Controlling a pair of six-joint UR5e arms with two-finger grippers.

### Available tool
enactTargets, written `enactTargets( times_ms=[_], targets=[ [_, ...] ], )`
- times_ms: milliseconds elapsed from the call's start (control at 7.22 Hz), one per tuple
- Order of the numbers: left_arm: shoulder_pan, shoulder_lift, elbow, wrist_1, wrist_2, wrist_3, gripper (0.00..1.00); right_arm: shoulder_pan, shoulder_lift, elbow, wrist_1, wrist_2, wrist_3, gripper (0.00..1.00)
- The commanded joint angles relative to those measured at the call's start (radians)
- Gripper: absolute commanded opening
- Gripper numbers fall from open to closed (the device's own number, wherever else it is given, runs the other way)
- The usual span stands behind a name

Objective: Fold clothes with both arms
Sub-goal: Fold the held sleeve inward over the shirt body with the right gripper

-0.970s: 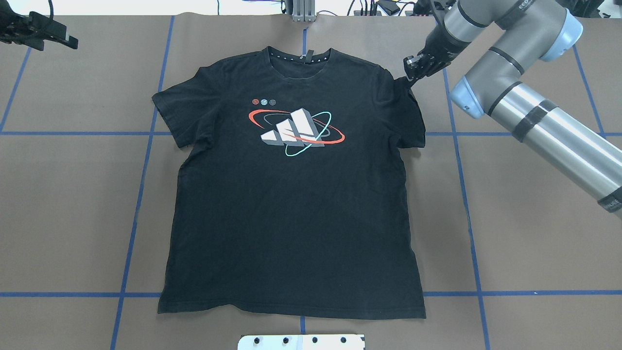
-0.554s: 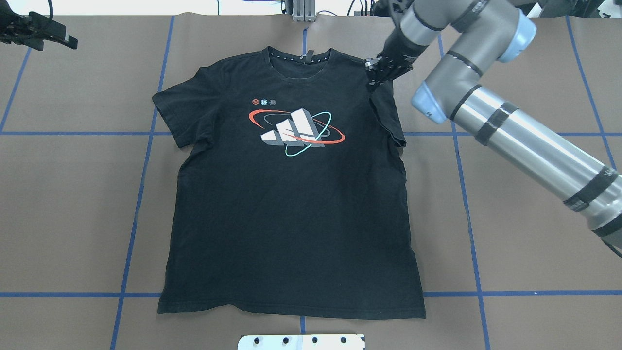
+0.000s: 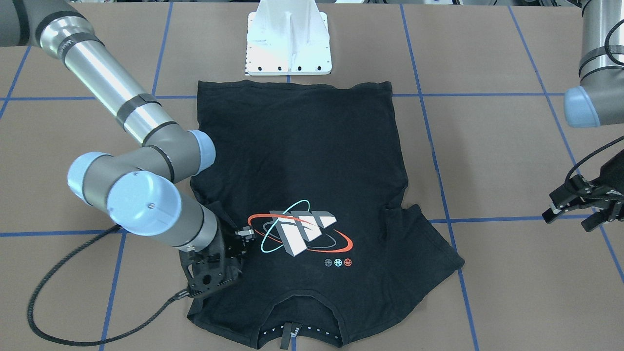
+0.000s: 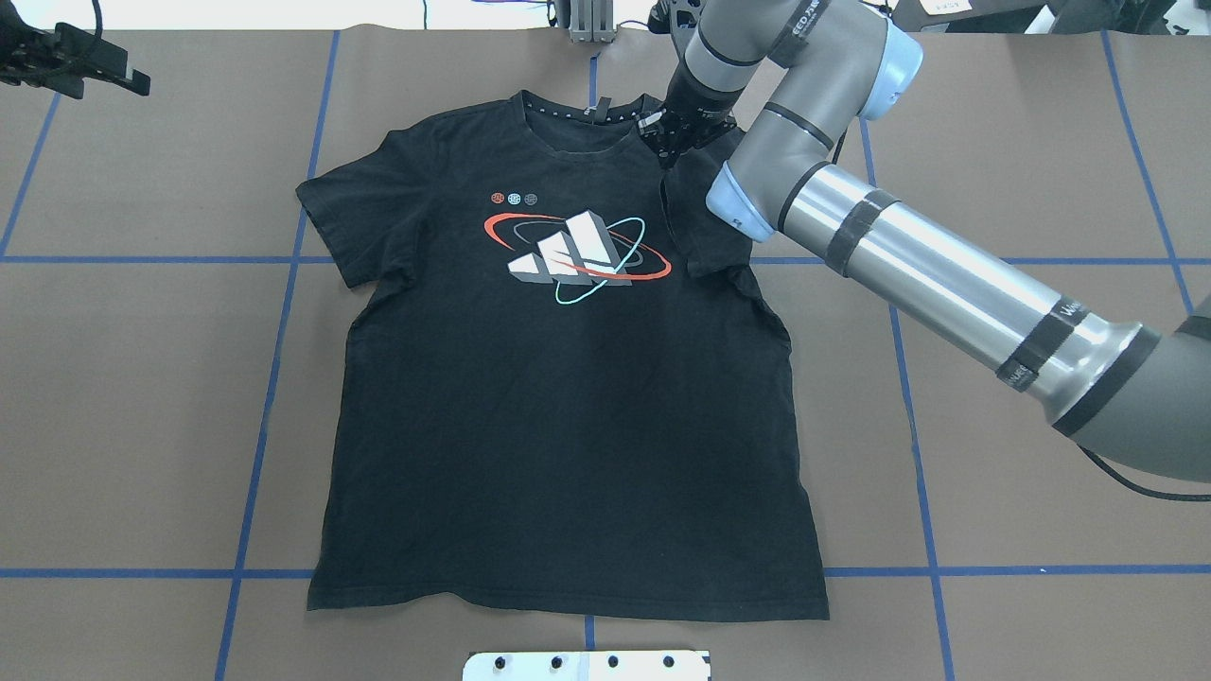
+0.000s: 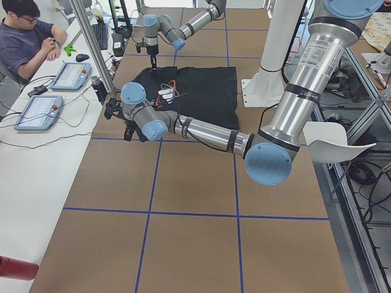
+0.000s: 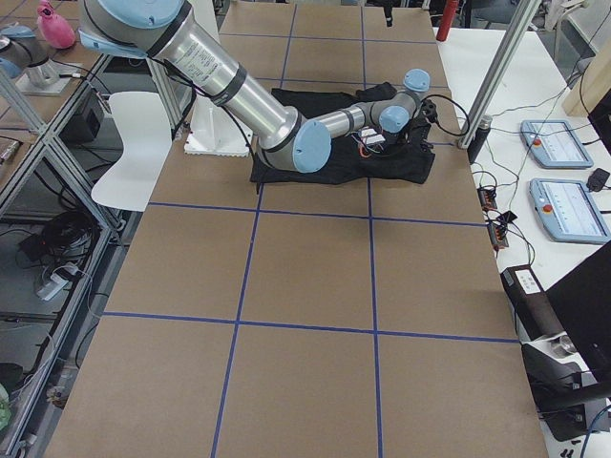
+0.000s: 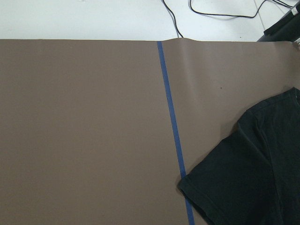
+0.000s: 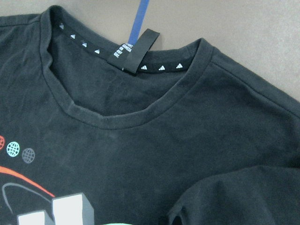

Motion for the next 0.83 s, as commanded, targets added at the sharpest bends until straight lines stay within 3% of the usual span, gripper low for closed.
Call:
enactTargets(
  times_ms=[0, 554, 693],
  targets=[
    [0.0, -0.001, 0.0, 0.0, 0.0, 0.0, 1.0, -0.021, 0.056, -0.064, 0.001, -0.08, 0.002, 0.0],
    [-0.003, -0.003, 0.0, 0.0, 0.0, -0.002, 1.0, -0.064, 0.073, -0.071, 0.009, -0.108, 0.003, 0.0],
    [-0.003, -0.003, 0.0, 0.0, -0.001, -0.002, 1.0, -0.064, 0.073, -0.071, 0.009, -0.108, 0.003, 0.39]
  ],
)
